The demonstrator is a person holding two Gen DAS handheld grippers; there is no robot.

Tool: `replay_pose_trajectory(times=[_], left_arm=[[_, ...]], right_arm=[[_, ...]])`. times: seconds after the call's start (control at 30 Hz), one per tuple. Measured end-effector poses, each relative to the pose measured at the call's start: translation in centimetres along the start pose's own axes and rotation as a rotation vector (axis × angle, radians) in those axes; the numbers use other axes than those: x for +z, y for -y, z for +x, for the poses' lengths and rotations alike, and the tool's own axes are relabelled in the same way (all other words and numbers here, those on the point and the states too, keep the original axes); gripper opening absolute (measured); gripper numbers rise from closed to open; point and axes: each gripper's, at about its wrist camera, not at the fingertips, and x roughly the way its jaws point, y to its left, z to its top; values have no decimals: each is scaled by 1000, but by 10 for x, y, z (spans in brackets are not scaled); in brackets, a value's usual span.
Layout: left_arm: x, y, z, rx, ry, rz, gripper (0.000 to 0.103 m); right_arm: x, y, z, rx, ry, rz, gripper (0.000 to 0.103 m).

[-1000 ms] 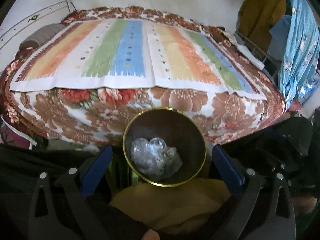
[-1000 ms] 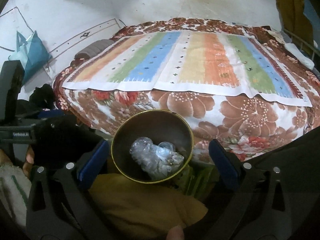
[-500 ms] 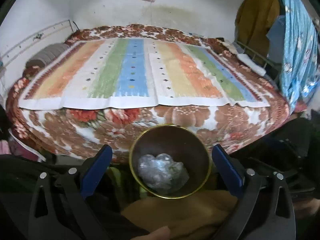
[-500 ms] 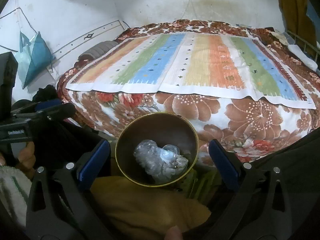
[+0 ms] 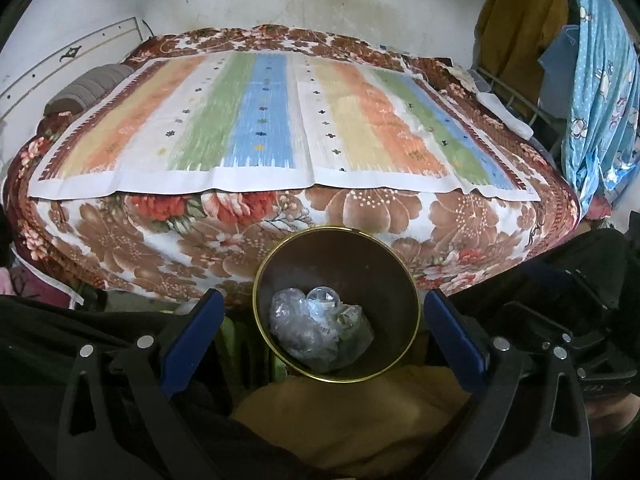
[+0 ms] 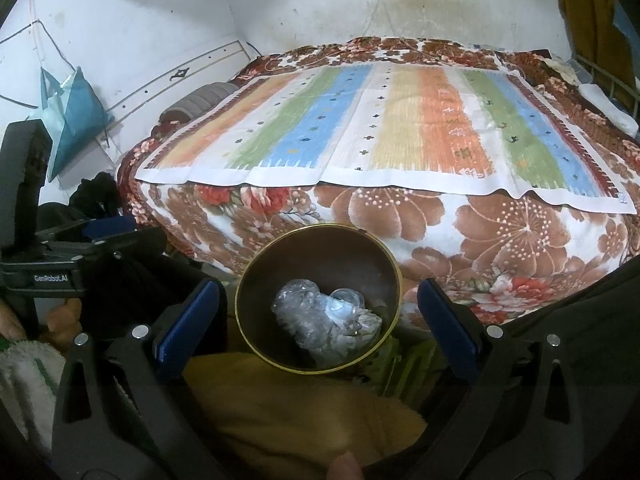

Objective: Collect trash

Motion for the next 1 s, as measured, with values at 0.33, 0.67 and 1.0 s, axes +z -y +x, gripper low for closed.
replay_pose_trajectory(times=[0.33,0.67,1.0], left_arm=[[-2,1,3,6,-11,3,98],[-4,0,4,5,-18,3,98],[-7,0,7,7,-32,3,98]], right_arm=[[-1,-2,1,2,-5,0,95],[-2,-4,1,-3,1,-2,95],[-3,-5,0,9,-4,17,95]])
